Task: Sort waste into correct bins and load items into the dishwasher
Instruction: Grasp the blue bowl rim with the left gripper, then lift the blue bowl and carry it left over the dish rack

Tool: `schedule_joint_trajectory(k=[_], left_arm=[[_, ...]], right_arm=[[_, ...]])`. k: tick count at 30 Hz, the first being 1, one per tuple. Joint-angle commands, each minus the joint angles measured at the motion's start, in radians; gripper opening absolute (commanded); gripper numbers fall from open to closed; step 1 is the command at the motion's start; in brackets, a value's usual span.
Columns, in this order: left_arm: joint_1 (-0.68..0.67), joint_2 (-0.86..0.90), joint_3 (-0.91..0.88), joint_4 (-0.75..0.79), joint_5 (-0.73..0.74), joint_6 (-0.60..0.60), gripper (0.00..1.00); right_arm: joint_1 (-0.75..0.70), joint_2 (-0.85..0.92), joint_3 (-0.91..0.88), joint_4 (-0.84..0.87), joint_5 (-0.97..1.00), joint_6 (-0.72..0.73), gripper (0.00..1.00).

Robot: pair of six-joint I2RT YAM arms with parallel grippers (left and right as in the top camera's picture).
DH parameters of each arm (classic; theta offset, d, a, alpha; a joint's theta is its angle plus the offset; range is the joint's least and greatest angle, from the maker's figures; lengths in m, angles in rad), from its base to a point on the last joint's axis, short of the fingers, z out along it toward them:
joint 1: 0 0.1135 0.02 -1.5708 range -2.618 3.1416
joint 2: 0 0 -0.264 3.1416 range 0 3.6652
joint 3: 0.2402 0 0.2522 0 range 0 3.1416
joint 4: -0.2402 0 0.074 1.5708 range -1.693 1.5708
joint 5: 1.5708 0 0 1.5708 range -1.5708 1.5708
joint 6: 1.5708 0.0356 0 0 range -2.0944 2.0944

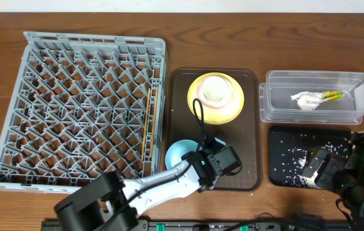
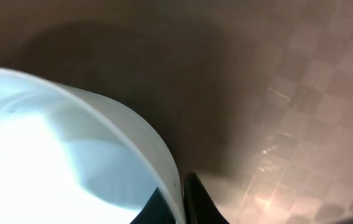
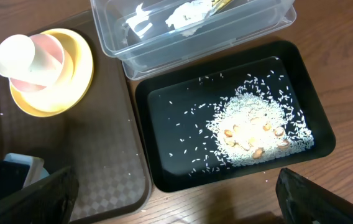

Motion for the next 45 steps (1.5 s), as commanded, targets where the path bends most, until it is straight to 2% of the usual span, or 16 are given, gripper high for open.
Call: schedule_joint_trajectory(k=[1,6,11,16,21,24,27,30,32,35,41,45], left_arm=[[0.000,-0.089,0.050,-0.016,0.011,0.021,0.07],[0.052,-0.240,0.094,-0.012,0.211,0.037,0.08],[0.198,-0.373,0.109,-0.010,0.436,0.090,0.08],[0.480,-0.446,0.111,0.051,0.710,0.147,0.07],[0.816,-0.407,0.111,0.248,1.133,0.130,0.07],[0.986,-0.333,0.111,0.496,1.368,-0.028,0.07],[1.106,-0.226,0.111,0.847,1.527,-0.274,0.07],[1.178,-0.092,0.111,1.204,1.598,-0.547,0.07],[1.209,-0.001,0.114,1.362,1.607,-0.679,0.07],[1.252,0.126,0.129,1.445,1.628,-0.748,0.07],[1.310,0.308,0.138,1.449,1.626,-0.747,0.07],[1.320,0.360,0.142,1.453,1.628,-0.747,0.08]], right_arm=[[-0.005,0.001,0.003,-0.001,-0.001,0.010,0.99],[-0.005,0.001,0.003,-0.001,0.000,0.009,0.99],[-0.005,0.001,0.003,-0.001,0.000,0.009,0.99],[-0.005,0.001,0.003,-0.001,0.000,0.009,0.99],[-0.005,0.001,0.003,-0.001,0.000,0.009,0.99],[-0.005,0.001,0.003,-0.001,0.000,0.009,0.99],[-0.005,0.001,0.003,-0.001,0.000,0.009,0.99],[-0.005,0.001,0.003,-0.001,-0.001,0.009,0.99],[-0.005,0.001,0.003,-0.001,-0.001,0.009,0.99],[-0.005,0.001,0.003,-0.001,0.000,0.009,0.99],[-0.005,0.001,0.003,-0.002,0.000,0.009,0.99],[-0.005,0.001,0.003,-0.002,0.000,0.009,0.99]])
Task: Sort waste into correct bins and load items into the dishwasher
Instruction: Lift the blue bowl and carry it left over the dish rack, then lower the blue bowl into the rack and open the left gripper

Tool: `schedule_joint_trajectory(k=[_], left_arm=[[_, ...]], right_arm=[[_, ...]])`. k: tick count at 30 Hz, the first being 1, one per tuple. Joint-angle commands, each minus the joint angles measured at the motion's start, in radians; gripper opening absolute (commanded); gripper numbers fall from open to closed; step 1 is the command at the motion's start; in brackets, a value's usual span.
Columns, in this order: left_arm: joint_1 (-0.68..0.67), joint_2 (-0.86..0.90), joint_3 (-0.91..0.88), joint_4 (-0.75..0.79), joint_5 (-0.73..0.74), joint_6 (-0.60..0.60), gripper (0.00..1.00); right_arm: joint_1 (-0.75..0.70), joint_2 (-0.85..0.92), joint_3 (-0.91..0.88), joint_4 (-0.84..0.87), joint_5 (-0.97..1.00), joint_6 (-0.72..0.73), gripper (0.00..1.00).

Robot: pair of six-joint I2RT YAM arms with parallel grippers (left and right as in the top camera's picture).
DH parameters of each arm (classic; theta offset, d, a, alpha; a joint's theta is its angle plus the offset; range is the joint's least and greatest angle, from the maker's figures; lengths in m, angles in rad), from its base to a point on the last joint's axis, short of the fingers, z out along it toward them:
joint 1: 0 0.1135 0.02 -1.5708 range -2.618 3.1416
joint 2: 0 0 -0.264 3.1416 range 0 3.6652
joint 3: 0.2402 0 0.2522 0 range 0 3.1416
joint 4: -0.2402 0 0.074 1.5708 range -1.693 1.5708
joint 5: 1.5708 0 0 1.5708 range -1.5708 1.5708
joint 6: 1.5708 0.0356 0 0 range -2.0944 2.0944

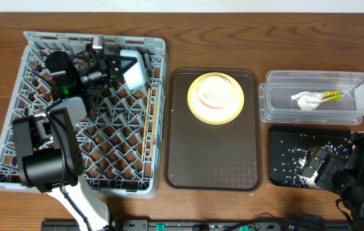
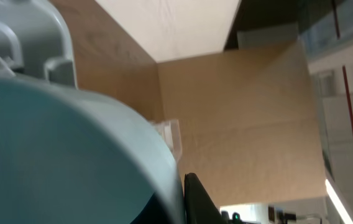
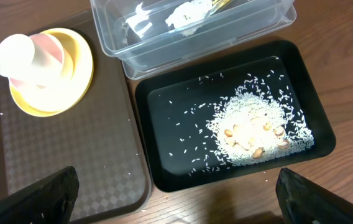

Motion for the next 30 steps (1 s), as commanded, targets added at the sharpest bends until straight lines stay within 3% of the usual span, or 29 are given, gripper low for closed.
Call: schedule_joint_trajectory(k=[1,4,7,8,30], left_arm=[[-0.005,0.042,0.008,-0.005,0.023,-0.026,0.08],[0.000,0.042,0.012,0.047,0.022,-0.026,0.09],[0.010,0.042,0.013,0.126,0.021,-0.026,0.17],[0.014,0.042,0.013,0.139,0.022,-0.026,0.96],[0.198,0.042,0.013,0.142,0.085,-0.026,0.98]], right_arm=[[-0.005,0.000,0.004,0.000,0.000,0.009,0.99],[-0.005,0.000,0.004,-0.001,0.000,0.009,0.99],[-0.005,0.000,0.004,0.000,0.000,0.009,0.99],[-0.005,0.000,0.004,0.000,0.000,0.009,0.99],[-0.005,0.000,0.004,0.000,0.000,0.009,0.99]])
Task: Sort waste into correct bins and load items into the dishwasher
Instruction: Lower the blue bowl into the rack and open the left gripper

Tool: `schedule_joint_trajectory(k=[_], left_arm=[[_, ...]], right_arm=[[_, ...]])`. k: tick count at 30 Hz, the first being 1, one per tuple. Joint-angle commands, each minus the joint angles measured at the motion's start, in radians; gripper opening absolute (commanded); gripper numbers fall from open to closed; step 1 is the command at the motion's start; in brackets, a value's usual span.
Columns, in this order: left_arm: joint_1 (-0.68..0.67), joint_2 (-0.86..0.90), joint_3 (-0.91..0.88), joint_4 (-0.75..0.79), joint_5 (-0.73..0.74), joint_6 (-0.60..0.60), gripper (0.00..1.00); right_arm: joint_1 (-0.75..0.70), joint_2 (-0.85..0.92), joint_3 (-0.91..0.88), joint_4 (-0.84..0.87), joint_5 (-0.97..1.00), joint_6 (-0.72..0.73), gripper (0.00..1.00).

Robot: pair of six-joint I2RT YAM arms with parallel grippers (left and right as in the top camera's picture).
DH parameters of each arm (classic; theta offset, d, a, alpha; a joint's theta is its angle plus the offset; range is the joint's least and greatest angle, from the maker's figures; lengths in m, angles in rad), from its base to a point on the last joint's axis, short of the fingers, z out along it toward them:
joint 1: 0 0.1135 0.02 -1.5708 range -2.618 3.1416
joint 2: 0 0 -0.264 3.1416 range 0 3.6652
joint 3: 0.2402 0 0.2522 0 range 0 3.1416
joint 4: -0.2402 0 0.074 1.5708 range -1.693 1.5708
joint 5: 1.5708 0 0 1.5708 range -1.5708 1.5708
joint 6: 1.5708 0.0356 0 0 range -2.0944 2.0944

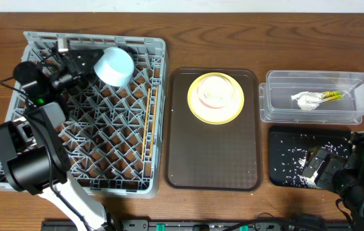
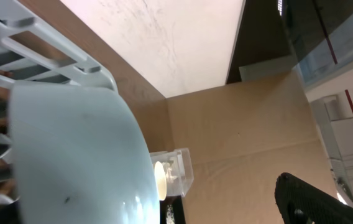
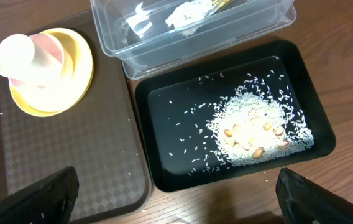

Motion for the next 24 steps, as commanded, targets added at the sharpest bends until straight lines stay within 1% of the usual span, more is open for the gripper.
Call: schedule_joint_trajectory(k=[1,8,24], left_arm=[[0.005,0.011,0.010,0.006,0.058,0.006,0.98],[0.014,0.011,0.010,0.005,0.092,0.000,0.98],[0.015,0.011,0.002,0.005,0.083,-0.129,0.98]], right_arm=[[-0.005,0.000,0.004,-0.001,0.000,0.009,0.99],[-0.005,0.000,0.004,-0.001,0.000,0.009,0.99],[-0.005,0.000,0.004,-0.001,-0.001,0.009,0.99]])
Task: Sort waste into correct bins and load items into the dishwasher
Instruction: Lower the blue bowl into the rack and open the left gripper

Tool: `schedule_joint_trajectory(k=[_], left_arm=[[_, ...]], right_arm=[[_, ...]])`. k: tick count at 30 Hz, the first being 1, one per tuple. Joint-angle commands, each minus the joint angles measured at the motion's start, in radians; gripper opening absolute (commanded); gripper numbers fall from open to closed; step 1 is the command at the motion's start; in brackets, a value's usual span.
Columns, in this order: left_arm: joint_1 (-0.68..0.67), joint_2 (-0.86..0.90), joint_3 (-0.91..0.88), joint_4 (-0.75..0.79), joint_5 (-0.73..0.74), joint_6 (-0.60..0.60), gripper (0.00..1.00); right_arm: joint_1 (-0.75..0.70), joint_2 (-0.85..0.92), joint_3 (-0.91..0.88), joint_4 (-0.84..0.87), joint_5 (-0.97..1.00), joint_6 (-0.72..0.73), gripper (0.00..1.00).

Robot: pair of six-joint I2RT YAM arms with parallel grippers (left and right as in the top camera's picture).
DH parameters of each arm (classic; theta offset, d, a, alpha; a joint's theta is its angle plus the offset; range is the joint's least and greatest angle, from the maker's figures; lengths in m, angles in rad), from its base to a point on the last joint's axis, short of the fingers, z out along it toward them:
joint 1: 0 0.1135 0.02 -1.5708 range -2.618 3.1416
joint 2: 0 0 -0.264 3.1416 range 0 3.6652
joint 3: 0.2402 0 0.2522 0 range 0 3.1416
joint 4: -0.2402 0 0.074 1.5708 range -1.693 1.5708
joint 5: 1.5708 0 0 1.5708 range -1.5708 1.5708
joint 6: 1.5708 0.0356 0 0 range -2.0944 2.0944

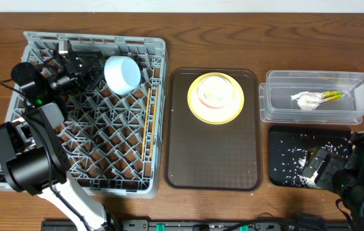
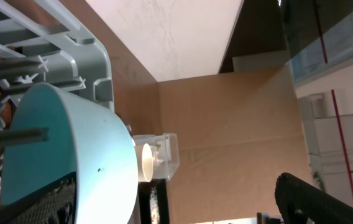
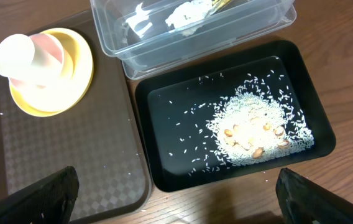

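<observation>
A light blue bowl (image 1: 123,74) lies tipped on its side in the back right of the grey dish rack (image 1: 92,40), its opening showing. My left gripper (image 1: 87,67) is open just left of it; in the left wrist view the bowl (image 2: 71,155) sits against one finger, the jaws spread wide. On the brown tray (image 1: 211,154) stands a yellow plate (image 1: 233,106) with a pink and a white cup (image 3: 27,59) stacked on it. My right gripper (image 3: 176,208) hangs open and empty over the table's front, by the black tray.
A clear bin (image 1: 316,96) with crumpled waste stands at the back right. In front of it a black tray (image 1: 297,160) holds rice and nuts. Wooden chopsticks (image 1: 147,122) lie along the rack's right side.
The bowl, which rested dome-up in the rack, now lies a little to the right and tipped, with its opening showing. My left gripper stays open beside it. The right arm is unchanged.
My left gripper was shut on the blue bowl's rim at the front left of the brown tray. Then it held the bowl over the back of the rack. Then it was open with the bowl resting in the rack, where the bowl now lies tipped.
</observation>
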Motion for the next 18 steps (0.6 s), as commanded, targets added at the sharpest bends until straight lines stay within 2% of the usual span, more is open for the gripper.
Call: schedule_joint_trajectory(k=[1,7,18], left_arm=[[0.009,0.011,0.002,0.005,0.016,-0.037,0.98],[0.016,0.011,0.003,0.006,-0.042,-0.028,0.98],[0.016,0.011,0.002,-0.001,-0.079,0.106,0.98]], right_arm=[[-0.005,0.000,0.004,-0.001,0.000,0.010,0.99],[-0.005,0.000,0.004,-0.001,0.000,0.009,0.99],[-0.005,0.000,0.004,-0.001,0.000,0.010,0.99]])
